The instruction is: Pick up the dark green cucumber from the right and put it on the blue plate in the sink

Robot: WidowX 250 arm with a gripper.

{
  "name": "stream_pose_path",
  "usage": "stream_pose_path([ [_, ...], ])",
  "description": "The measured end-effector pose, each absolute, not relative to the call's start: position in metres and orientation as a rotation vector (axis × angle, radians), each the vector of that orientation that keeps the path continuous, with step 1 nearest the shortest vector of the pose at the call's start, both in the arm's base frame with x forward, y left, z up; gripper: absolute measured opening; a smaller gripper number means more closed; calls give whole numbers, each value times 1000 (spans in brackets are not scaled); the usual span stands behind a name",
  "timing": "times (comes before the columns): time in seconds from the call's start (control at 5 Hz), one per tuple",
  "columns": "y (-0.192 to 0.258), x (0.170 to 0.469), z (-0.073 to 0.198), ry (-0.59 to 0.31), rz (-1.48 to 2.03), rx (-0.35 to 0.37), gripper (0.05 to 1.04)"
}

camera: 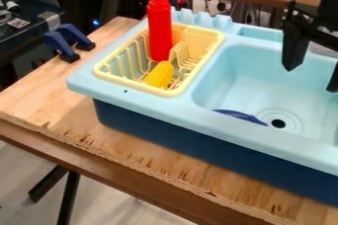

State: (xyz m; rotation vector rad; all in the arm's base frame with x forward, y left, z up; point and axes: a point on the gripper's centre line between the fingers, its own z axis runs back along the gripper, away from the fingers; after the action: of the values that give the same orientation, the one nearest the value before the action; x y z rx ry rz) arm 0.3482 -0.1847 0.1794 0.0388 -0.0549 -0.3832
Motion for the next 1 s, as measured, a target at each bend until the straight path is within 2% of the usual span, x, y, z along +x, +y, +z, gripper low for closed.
stream_pose_path([
  [0.2, -184, 347, 159, 3, -383, 55, 1006],
  [0.6, -165, 352, 131, 20, -313, 25, 1006],
  [1.0, -147, 360, 134, -65, -215, -49, 1006],
])
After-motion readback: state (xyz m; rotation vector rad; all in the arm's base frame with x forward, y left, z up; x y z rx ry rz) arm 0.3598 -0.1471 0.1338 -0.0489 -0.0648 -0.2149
